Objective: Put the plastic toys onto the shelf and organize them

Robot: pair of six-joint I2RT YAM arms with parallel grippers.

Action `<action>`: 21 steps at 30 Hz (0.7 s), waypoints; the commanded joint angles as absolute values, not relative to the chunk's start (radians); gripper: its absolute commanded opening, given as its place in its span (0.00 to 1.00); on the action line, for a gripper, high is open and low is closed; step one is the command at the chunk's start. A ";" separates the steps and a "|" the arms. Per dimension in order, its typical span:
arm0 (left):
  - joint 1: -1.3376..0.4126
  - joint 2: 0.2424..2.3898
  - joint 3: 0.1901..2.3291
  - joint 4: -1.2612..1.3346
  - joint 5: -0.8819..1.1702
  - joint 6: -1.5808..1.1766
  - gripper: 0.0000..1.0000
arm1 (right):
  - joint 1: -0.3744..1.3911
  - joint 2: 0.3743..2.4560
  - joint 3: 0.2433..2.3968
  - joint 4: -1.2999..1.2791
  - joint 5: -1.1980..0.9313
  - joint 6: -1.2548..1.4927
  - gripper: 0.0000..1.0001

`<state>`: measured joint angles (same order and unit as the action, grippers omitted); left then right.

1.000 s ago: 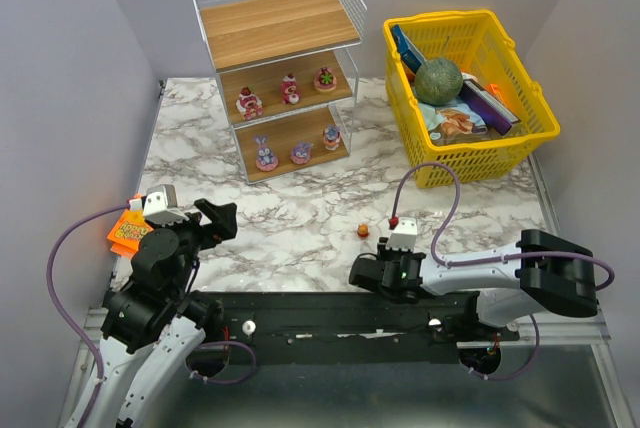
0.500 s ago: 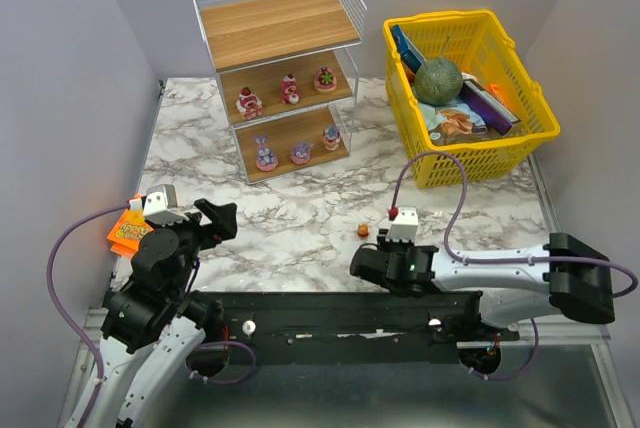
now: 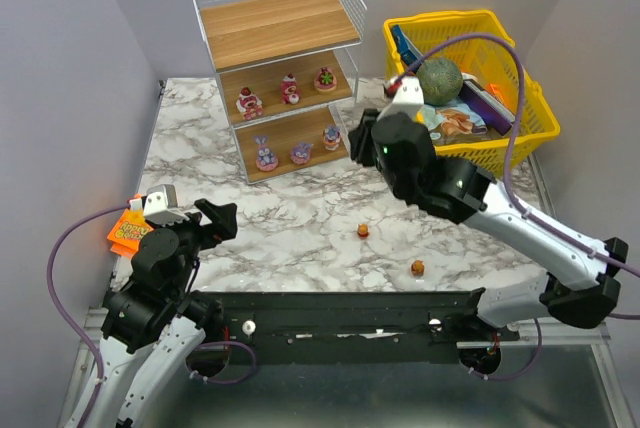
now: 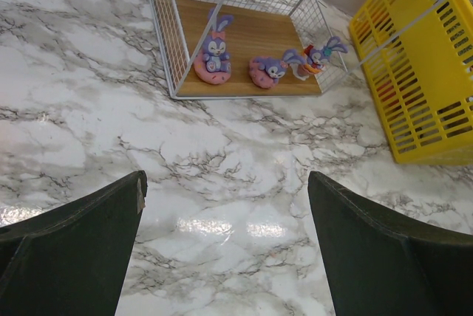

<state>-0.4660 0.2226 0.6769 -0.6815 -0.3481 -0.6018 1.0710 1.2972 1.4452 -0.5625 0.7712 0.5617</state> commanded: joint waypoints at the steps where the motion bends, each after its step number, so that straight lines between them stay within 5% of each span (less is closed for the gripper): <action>1: -0.463 0.230 0.669 -0.669 -0.330 -0.588 0.99 | 0.970 1.454 1.711 -0.525 0.582 0.276 0.01; 10: -0.463 0.213 0.670 -0.670 -0.342 -0.588 0.99 | 0.862 1.800 2.322 -0.594 0.437 0.074 0.01; 21: -0.463 0.233 0.667 -0.666 -0.331 -0.584 0.99 | 0.762 1.897 2.341 -0.479 0.365 -0.038 0.01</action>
<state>-0.4660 0.2230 0.6765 -0.6815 -0.3462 -0.5972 0.7837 1.8732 2.3596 -0.5407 0.4149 0.0513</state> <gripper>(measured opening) 0.988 0.398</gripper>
